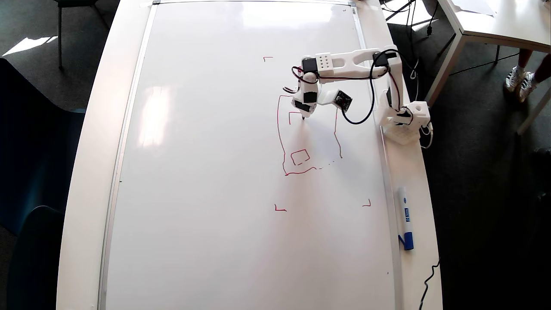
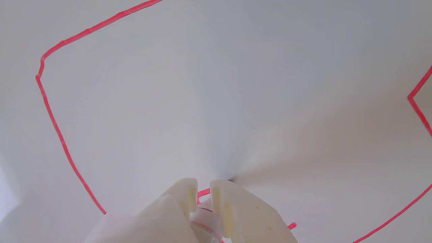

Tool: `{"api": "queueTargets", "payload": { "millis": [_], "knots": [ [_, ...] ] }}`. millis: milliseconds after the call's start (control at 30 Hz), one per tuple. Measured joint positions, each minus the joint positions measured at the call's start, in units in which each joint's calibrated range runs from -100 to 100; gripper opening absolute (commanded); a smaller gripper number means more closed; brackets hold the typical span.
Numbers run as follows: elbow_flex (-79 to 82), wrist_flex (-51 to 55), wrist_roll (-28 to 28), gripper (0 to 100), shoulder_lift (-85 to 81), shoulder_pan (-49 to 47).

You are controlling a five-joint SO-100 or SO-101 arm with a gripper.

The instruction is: Draw on a whiteboard a robot head using a pen attached to the gripper

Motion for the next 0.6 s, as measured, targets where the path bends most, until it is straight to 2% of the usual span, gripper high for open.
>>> {"api": "queueTargets", "payload": {
  "millis": [600],
  "knots": [
    [-1.55, -0.68, -1.06, 1, 0.08, -3.47]
  ]
}}
